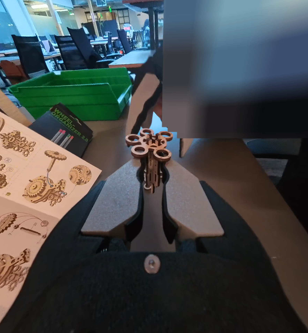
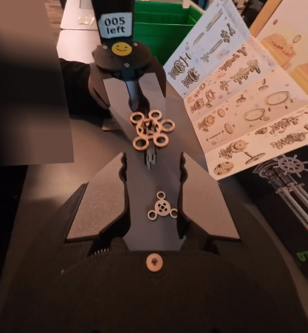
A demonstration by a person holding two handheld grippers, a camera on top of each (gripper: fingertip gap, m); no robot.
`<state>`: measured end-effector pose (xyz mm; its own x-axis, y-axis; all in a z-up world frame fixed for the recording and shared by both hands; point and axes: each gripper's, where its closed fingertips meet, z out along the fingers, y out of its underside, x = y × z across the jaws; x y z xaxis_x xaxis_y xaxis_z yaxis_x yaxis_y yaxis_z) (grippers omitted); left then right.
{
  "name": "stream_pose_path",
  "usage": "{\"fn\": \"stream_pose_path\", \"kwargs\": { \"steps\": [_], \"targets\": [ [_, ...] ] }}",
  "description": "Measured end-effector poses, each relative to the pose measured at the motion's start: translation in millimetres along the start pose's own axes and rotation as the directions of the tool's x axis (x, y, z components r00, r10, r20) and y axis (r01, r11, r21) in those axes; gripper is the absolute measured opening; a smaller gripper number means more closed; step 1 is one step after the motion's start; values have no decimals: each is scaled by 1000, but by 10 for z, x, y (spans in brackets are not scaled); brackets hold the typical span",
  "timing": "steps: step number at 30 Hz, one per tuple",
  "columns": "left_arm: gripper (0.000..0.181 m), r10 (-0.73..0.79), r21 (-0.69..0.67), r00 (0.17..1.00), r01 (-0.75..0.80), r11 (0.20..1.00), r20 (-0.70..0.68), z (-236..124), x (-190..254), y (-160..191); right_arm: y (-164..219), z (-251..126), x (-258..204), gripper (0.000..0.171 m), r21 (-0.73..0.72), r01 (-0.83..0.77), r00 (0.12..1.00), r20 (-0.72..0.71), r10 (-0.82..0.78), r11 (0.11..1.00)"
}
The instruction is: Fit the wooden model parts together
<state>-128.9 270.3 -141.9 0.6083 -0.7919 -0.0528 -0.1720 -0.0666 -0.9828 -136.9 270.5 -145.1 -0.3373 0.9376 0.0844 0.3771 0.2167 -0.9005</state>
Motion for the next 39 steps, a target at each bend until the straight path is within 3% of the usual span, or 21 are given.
{"fn": "stream_pose_path", "kwargs": {
  "steps": [5,10,16,21,31,35,39],
  "targets": [
    [12,-98,94,994,101,990,-43,-50,7,-157,74,48,-78,47,70,-142,986,94,135,987],
    [11,-80,119,996,85,989,-41,-57,49,-242,61,142,-62,24,86,-137,989,66,131,987],
    [12,-108,150,993,112,982,-37,-56,52,-309,-22,161,-124,14,138,-165,983,105,151,977],
    [20,-112,104,993,117,988,-48,-4,79,-229,-66,135,-105,14,173,-151,986,91,137,973],
    [13,9,88,999,-6,996,-35,2,136,-189,-21,120,-175,14,145,-117,988,116,100,982],
    [13,90,54,995,-92,994,45,-20,57,-153,92,55,-96,43,90,-135,988,82,128,987],
    [13,40,-28,995,-38,999,92,-41,-75,43,311,-111,80,51,25,-236,972,-4,236,971]
  ]
}}
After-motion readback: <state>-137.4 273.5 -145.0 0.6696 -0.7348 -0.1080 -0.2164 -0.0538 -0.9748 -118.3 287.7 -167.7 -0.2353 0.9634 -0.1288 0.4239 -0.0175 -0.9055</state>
